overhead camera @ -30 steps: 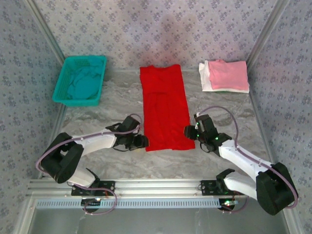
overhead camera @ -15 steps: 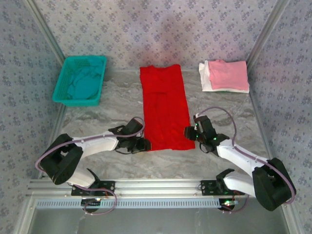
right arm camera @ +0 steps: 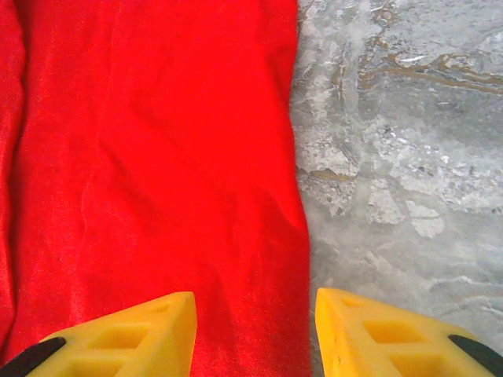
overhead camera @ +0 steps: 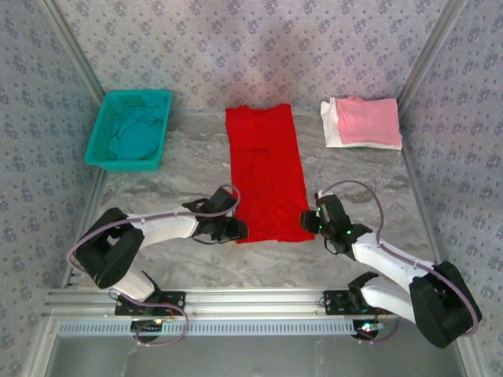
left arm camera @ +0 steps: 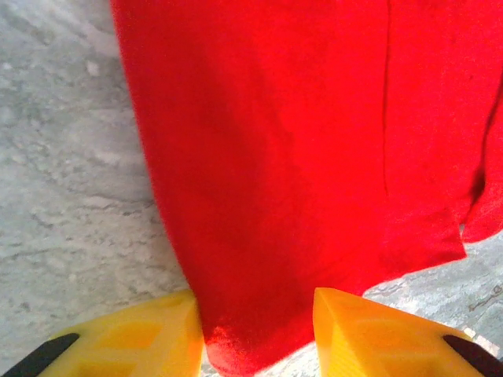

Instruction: Fold and stack the t-shirts

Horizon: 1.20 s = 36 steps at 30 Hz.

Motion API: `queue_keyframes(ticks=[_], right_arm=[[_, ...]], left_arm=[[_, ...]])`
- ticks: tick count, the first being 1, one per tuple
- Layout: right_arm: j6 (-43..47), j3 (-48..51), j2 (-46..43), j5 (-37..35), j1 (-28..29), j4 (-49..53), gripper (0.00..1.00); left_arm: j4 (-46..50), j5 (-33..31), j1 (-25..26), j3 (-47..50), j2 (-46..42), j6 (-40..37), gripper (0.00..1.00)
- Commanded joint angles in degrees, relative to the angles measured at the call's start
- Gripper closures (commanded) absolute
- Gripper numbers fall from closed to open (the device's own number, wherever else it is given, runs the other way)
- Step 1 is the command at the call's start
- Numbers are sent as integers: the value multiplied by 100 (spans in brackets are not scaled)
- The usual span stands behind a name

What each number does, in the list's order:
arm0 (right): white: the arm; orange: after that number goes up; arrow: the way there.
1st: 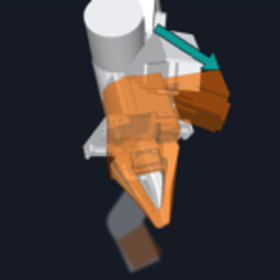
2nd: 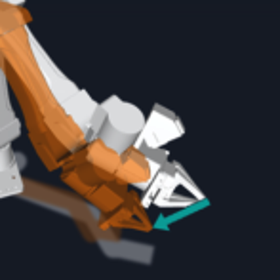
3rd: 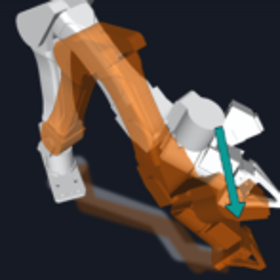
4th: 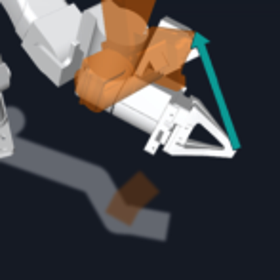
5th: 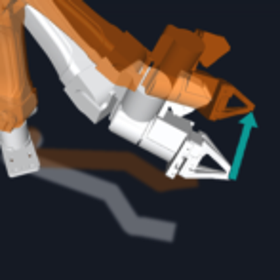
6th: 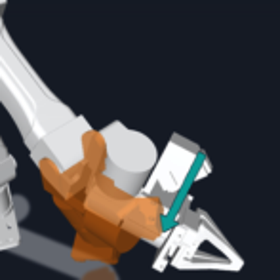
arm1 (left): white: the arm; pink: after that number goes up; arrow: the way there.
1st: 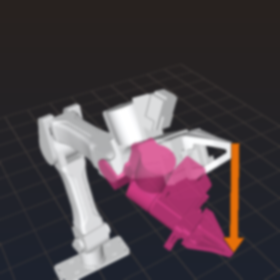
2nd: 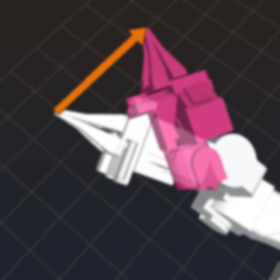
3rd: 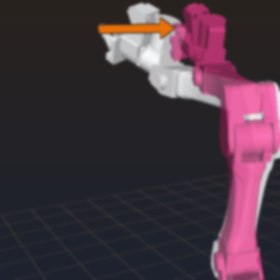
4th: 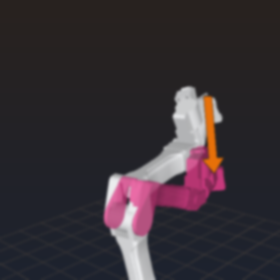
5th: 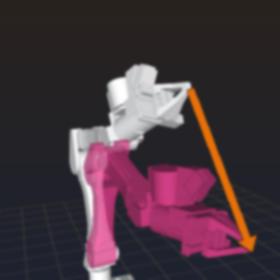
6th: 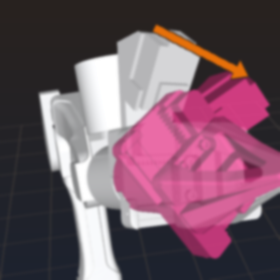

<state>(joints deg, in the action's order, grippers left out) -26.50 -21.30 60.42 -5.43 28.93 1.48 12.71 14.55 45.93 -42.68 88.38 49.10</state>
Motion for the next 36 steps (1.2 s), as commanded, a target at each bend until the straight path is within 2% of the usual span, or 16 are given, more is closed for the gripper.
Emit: queue_keyframes(ticks=[1,6,13,14,18,22,27,31,36], right_arm=[[9,97,-227,-161,33,-81,54],[-106,-33,-203,45,25,227,54],[-490,-636,101,926,-30,1756,51],[-557,-651,163,1189,-70,1885,48],[-753,-652,427,1954,-211,1789,48],[-1072,-707,833,2484,-52,1519,49],[-1270,-779,1067,2333,267,1484,52],[-1388,-775,1071,2117,386,1521,59],[-1528,-813,1029,2057,476,1523,73]], left_arm=[[-29,-53,87,-86,108,-23,64],[-43,-94,118,6,123,-61,81],[361,-596,27,324,-448,-137,100],[387,-643,-20,407,-532,-115,100],[492,-712,-117,642,-750,-114,100],[582,-729,-128,806,-881,-112,100],[419,-725,-134,996,-971,-45,100],[456,-747,-137,1006,-1017,-76,100],[479,-795,-137,1099,-1182,-58,100]])
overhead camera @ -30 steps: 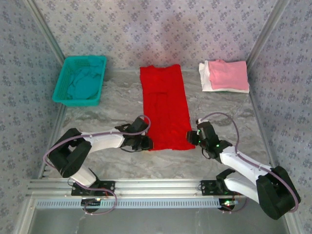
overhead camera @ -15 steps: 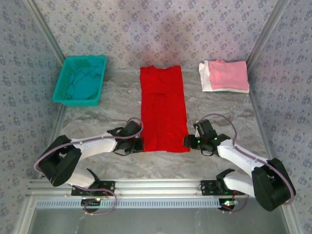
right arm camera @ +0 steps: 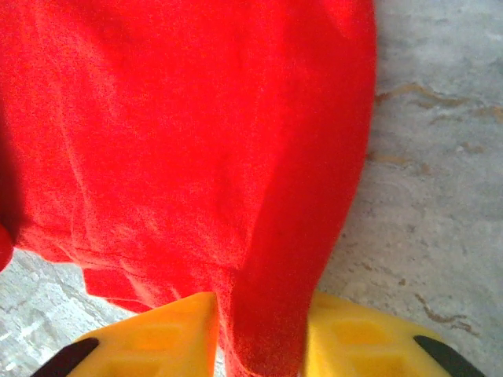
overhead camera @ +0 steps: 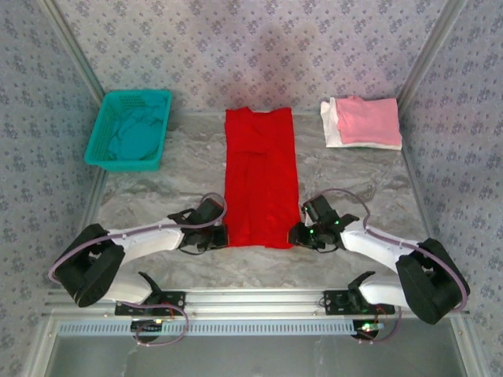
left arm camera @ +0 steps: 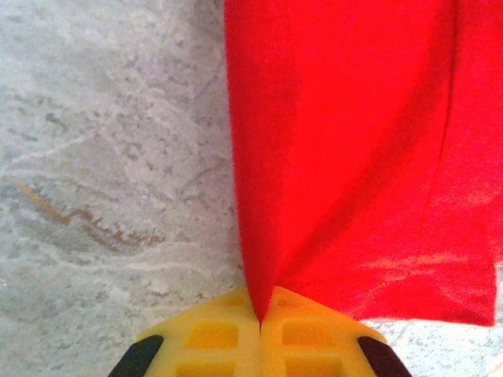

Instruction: Fold and stack the t-shirts

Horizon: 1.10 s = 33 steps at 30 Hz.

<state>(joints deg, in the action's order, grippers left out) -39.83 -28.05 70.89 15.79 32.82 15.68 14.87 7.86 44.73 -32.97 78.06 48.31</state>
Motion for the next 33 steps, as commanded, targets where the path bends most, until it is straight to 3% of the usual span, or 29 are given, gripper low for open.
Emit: queue_keyframes(ticks=[1,8,14,18,26,33], right_arm=[[-224,-147,-52,-83,125,135,80],[-251,-22,-304,-89,246,192,100],[-567,276,-888,-38,612,448,100],[-710,172,-1181,64,441,515,100],[-159,-1140,-318,-10,-114,618,100],[569,-2359,863,-154,-827,576,100]], left_arm=[[278,-115,-21,156,-218,16,100],[490,-18,0,450,-670,-12,100],[932,189,343,539,-1159,-9,100],[1329,13,316,74,-1411,-239,100],[1535,629,-667,-1423,-631,-1197,100],[1071,933,-1597,-2529,387,-2045,100]])
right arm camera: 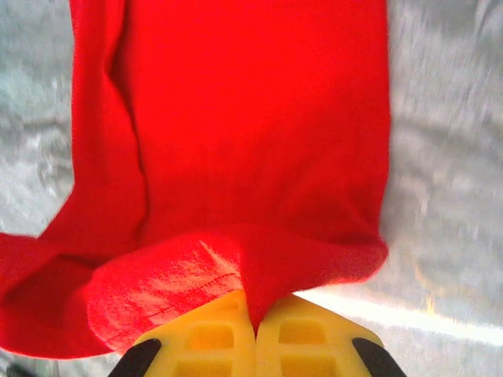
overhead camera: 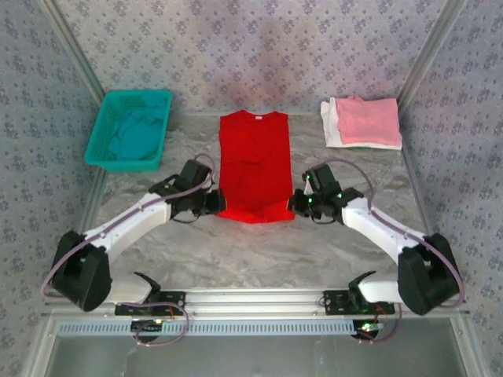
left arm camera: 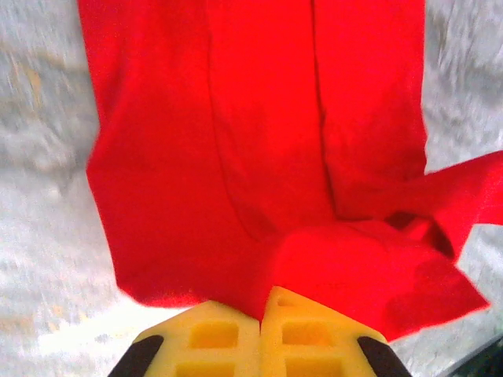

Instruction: Fold and stack the t-shirts

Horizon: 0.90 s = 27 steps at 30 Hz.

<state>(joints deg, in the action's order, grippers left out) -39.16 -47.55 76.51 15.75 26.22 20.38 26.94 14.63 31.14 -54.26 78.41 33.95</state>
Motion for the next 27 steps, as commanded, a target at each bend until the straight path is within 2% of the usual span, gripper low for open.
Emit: queue_keyframes(ticks=[1,8,11,24,25,27], right_arm=[[559,-553,475,-188,-233,39,100],[793,-1470,1628,-431,-476,-238,100],[855,-1822,2043,-322,-537,-266,100],[932,-2943,2993,-252,-768,-249,100],[940,-3111,3145,-248,-806,-246,96],[987,-3679,3585,-261,-893,34,73]], left_arm=[[-198,229,-317,-583,557,-715,100],[-462,100,-777,-1424,1711,-1217,100],[-468,96,-849,-1762,2083,-1346,100],[-615,-172,-1182,-2589,2919,-1594,100],[-574,-192,-1250,-2819,3108,-1630,98],[-580,-229,-1399,-3334,3531,-1701,69]])
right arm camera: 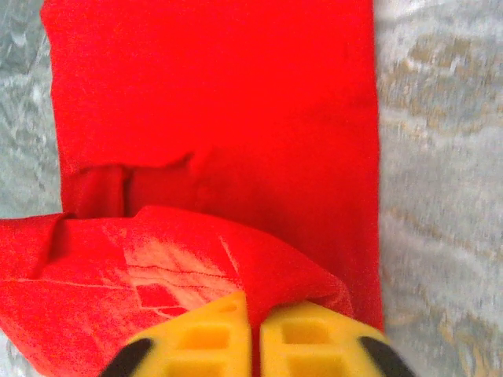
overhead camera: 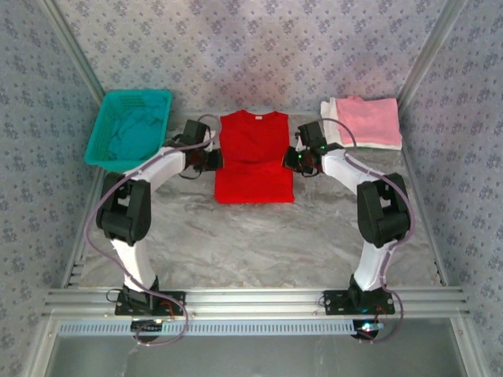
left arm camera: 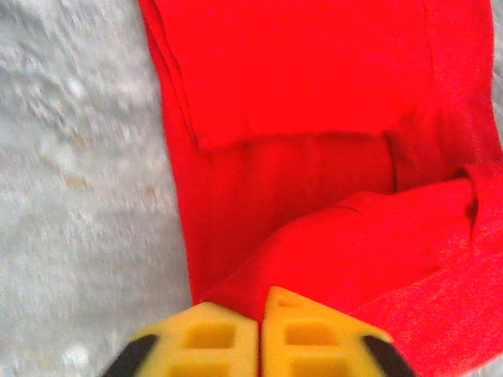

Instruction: Fold and stack the t-shirts

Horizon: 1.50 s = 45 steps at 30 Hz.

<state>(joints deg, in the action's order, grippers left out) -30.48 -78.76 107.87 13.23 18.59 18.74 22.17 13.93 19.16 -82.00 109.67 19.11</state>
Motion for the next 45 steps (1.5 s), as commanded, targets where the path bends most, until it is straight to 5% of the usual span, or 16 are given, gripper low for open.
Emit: queue_keyframes(ticks=[1,7,15,20,37,45], right_arm=[[117,-935,706,-5,-187,384,66],[84,-2154,1152,301,-507,822,60],[325,668,-923,370,79,-473,63],[-26,1555,-915,528,208,-1261,71],[188,-815,1562,-35,42,-1236,74],[244,-1641,2024,368,-311,-1167,73]], left_arm=[[-97,-88,-283,-937,673,-248,62],[718,163,-600,-2904,1561,-118,69],[-1077,-235,46,835,-829,234,70],[-1713,-140,378,1863,-903,281,74],[-692,333,-118,-1920,2317,-193,78],[-477,210,-338,-2475,2051,-241,77]])
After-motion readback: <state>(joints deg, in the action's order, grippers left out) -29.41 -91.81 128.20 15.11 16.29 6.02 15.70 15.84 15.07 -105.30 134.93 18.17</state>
